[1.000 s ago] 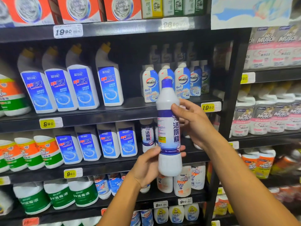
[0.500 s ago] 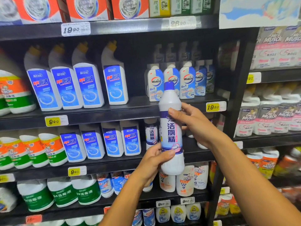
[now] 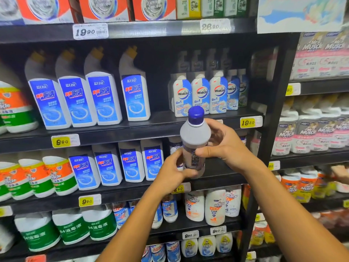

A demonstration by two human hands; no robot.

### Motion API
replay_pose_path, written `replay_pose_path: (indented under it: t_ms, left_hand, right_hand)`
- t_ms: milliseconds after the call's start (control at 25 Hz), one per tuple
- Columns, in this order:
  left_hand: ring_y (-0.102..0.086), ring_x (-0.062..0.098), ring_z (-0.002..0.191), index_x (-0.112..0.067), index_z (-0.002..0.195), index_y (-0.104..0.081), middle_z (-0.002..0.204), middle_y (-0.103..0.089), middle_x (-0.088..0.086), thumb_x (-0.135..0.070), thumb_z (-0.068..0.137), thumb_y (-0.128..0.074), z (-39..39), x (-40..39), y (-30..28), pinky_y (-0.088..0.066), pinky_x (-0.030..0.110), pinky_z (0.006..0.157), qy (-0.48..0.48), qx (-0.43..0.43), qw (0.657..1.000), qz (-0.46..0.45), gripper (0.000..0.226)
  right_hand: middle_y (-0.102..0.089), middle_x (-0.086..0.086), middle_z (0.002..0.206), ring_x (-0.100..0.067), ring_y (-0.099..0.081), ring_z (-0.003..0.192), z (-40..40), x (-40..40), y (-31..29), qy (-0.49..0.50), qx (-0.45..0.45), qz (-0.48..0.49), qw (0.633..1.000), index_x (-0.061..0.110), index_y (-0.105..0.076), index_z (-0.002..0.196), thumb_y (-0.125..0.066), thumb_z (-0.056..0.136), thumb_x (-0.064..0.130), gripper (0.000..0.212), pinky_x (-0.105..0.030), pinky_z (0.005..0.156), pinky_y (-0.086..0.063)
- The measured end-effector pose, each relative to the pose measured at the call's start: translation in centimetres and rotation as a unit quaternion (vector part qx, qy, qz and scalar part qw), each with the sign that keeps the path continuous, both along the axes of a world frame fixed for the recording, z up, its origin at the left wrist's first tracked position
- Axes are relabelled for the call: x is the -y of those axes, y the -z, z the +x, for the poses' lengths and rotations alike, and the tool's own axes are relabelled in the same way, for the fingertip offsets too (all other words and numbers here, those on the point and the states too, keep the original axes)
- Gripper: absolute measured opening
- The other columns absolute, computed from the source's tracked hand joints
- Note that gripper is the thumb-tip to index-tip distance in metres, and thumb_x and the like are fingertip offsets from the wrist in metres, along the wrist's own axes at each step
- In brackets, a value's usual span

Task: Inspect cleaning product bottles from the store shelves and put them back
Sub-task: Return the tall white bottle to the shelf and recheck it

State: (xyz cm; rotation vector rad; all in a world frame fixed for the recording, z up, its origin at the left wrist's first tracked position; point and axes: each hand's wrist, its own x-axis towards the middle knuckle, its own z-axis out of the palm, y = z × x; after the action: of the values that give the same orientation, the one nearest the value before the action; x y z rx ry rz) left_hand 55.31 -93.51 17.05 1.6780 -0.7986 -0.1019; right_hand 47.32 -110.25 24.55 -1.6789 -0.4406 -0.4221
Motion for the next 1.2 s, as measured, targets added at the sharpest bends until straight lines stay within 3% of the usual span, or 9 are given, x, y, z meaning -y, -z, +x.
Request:
replay_pose_path:
  t_ms: [160,280,480,600,720,800,920,1200]
  left_hand:
    - [-0.059,-0.005,0.109,-0.062,0.104,-0.056,0.110,-0.064,-0.031,-0.020,0.069,-0.078,0.4,-0.3,-0.1,-0.046,0.017,0.091,-0.016,0.041,0.999,0.000,0.058]
    - [-0.060,-0.007,0.106,-0.052,0.106,-0.058,0.107,-0.066,-0.030,-0.019,0.069,-0.079,0.5,-1.0,0.4,-0.046,0.007,0.084,-0.004,0.027,1.000,0.000,0.053]
    - [-0.069,-0.001,0.097,-0.029,0.109,-0.060,0.100,-0.073,-0.018,0.009,0.074,-0.075,-0.2,-1.6,3.4,-0.052,0.015,0.082,0.064,-0.072,0.995,-0.003,0.053]
    - [-0.070,0.005,0.098,-0.021,0.112,-0.063,0.103,-0.075,-0.010,0.004,0.075,-0.077,-1.0,-1.5,5.3,-0.054,0.022,0.086,0.094,-0.105,0.990,0.013,0.046]
    - [-0.071,0.009,0.098,-0.015,0.113,-0.064,0.105,-0.076,-0.004,0.001,0.079,-0.077,-1.4,-1.1,6.7,-0.055,0.024,0.082,0.126,-0.150,0.980,0.037,0.040]
    - [-0.071,0.014,0.101,-0.014,0.116,-0.064,0.107,-0.076,-0.001,-0.011,0.076,-0.079,-1.7,-0.3,7.3,-0.056,0.031,0.083,0.143,-0.178,0.972,0.058,0.043]
    - [-0.070,0.019,0.104,-0.015,0.119,-0.064,0.109,-0.076,0.003,-0.024,0.074,-0.078,-2.0,1.0,8.3,-0.054,0.037,0.085,0.165,-0.214,0.959,0.088,0.048]
    - [-0.071,0.009,0.095,-0.022,0.117,-0.066,0.104,-0.076,-0.002,-0.026,0.078,-0.079,-1.9,4.9,8.7,-0.054,0.021,0.069,0.176,-0.244,0.948,0.105,0.041]
  right_hand:
    - [-0.072,0.016,0.111,-0.004,-0.066,0.109,-0.1,-0.8,0.2,0.006,0.011,-0.023,1.000,0.022,-0.056,0.124,-0.077,0.065,-0.017,0.073,-0.017,0.087,-0.051]
    - [-0.072,0.014,0.113,-0.006,-0.066,0.110,0.0,-1.2,0.4,0.005,0.002,-0.024,1.000,0.021,-0.056,0.126,-0.082,0.066,-0.012,0.074,-0.018,0.087,-0.051]
    - [-0.074,0.005,0.111,-0.011,-0.067,0.105,0.5,-1.7,2.7,0.021,-0.035,0.029,0.999,0.018,-0.055,0.125,-0.083,0.070,0.006,0.063,-0.026,0.090,-0.053]
    - [-0.075,0.000,0.110,-0.013,-0.069,0.102,0.3,-1.6,5.3,0.038,-0.081,0.064,0.994,0.016,-0.055,0.125,-0.072,0.078,0.020,0.050,-0.027,0.082,-0.056]
    - [-0.074,0.008,0.112,-0.009,-0.070,0.102,-0.4,-0.9,7.5,0.061,-0.124,0.049,0.989,0.032,-0.060,0.121,-0.071,0.082,0.032,0.041,-0.020,0.075,-0.056]
    - [-0.074,0.010,0.110,-0.010,-0.071,0.101,-0.8,-0.1,8.5,0.070,-0.147,0.044,0.986,0.040,-0.064,0.114,-0.073,0.082,0.033,0.034,-0.018,0.073,-0.056]
    - [-0.075,0.008,0.106,-0.011,-0.073,0.096,-1.0,1.3,9.7,0.088,-0.174,0.046,0.980,0.038,-0.066,0.111,-0.073,0.085,0.032,0.027,-0.018,0.071,-0.056]
    - [-0.075,0.012,0.101,-0.010,-0.072,0.095,-0.2,5.7,11.0,0.090,-0.197,0.029,0.976,0.034,-0.063,0.113,-0.074,0.079,0.043,0.037,-0.017,0.068,-0.056]
